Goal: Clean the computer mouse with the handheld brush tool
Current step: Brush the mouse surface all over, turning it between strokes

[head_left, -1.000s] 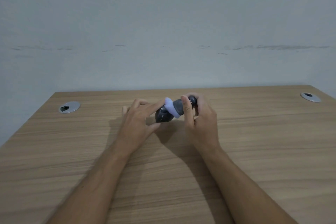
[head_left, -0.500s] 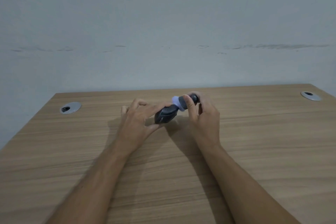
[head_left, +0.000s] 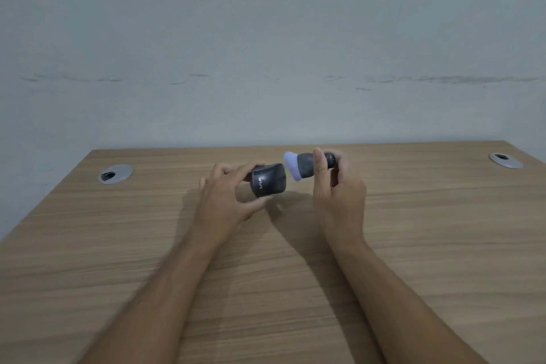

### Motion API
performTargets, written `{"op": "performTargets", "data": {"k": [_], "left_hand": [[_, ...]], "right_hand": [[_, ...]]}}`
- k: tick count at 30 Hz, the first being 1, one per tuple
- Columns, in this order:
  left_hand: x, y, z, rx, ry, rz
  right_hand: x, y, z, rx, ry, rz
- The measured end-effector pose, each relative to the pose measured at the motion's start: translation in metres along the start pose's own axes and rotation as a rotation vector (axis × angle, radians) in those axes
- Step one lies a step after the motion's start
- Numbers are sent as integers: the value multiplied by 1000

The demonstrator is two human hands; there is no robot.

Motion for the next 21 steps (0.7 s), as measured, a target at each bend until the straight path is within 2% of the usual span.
{"op": "performTargets", "data": {"k": [5, 11, 17, 21], "left_hand": [[-4, -19, 3, -158, 74, 181], [-9, -26, 4, -234, 132, 255], [-7, -27, 2, -247, 104, 194], [-10, -26, 4, -239, 144, 249]], "right_hand": [[24, -21, 19, -149, -110, 69], [16, 1, 5, -3, -68, 19], [31, -30, 24, -175, -195, 30], [28, -13, 12, -122, -141, 79]]}}
Point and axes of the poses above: each hand's wrist, its own z-axis away from the middle knuckle, its own x-axis out of the palm, y = z × x, the point moved 10 cm from there along -z, towards the middle knuckle, and after that the axes turned 7 degrees about x, right-handed, at the moved point
